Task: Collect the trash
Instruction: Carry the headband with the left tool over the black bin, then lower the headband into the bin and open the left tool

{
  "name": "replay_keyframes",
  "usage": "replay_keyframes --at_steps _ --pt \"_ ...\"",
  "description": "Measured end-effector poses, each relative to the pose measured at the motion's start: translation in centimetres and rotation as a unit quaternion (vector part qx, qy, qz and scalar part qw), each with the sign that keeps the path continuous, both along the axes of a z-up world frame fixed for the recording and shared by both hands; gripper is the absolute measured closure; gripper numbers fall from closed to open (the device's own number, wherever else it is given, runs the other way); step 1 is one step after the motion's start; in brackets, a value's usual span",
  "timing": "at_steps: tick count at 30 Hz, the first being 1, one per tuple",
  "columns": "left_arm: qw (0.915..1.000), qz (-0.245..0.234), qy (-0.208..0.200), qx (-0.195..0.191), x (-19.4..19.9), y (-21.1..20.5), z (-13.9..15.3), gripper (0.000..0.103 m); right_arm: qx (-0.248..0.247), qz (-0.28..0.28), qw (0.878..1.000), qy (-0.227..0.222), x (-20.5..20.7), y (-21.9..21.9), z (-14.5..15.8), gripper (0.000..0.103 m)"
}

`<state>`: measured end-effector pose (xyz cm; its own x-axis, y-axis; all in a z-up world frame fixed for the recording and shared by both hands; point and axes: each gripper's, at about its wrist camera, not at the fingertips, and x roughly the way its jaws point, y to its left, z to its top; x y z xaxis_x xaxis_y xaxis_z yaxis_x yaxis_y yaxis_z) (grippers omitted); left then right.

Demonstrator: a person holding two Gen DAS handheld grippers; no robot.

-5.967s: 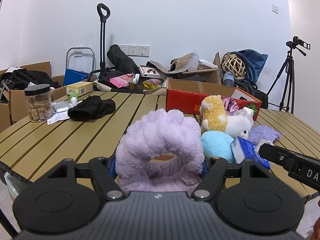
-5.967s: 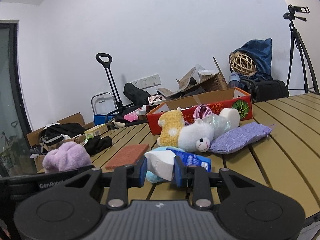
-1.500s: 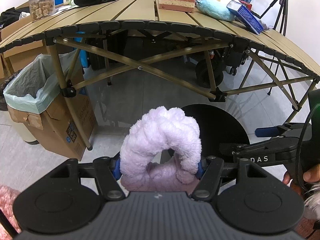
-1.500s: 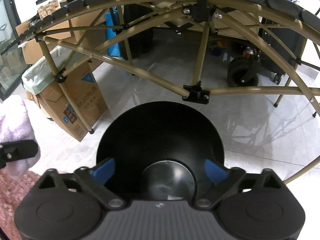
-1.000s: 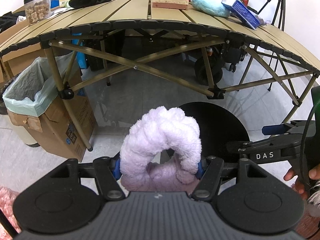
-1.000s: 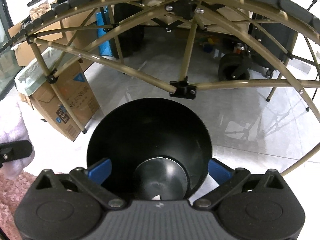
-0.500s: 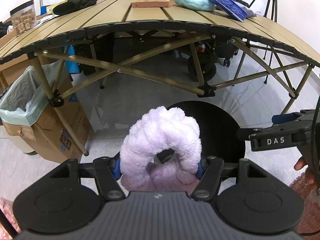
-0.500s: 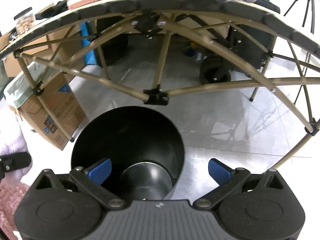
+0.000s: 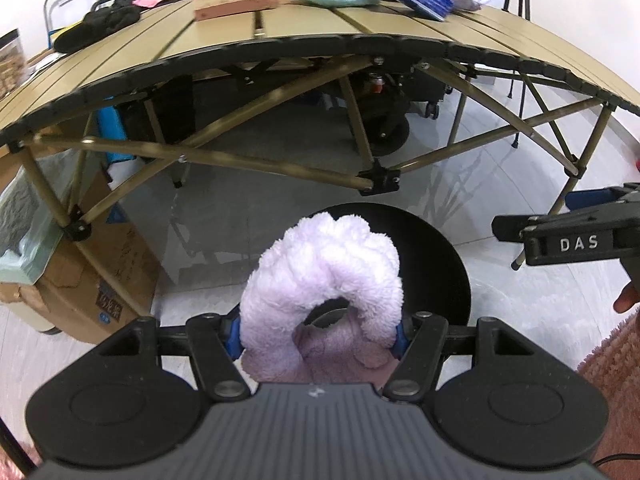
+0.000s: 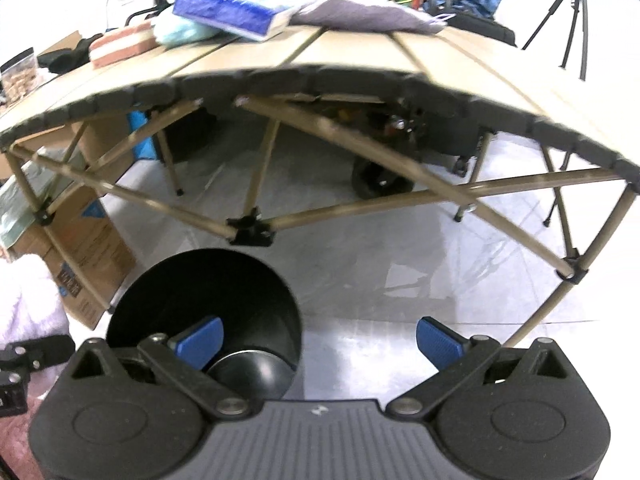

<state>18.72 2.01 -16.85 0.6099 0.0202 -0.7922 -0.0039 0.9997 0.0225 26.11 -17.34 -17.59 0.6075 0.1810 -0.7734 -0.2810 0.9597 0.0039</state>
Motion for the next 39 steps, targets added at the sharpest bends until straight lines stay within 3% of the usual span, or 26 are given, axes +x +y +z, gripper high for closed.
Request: replay_keyframes --at_steps 25,39 --pt "0.9993 -0.023 0.027 -0.007 6.2 -4.1 -3.1 0.038 -0.016 -0.087 0.996 0.003 2.3 -3.4 -0.3 0.000" --pt "0.9971 0.003 0.075 -0.015 7.7 -3.2 -6.1 0.040 -0.034 -0.077 0.996 0.010 3.1 -2.0 -1.1 0.000"
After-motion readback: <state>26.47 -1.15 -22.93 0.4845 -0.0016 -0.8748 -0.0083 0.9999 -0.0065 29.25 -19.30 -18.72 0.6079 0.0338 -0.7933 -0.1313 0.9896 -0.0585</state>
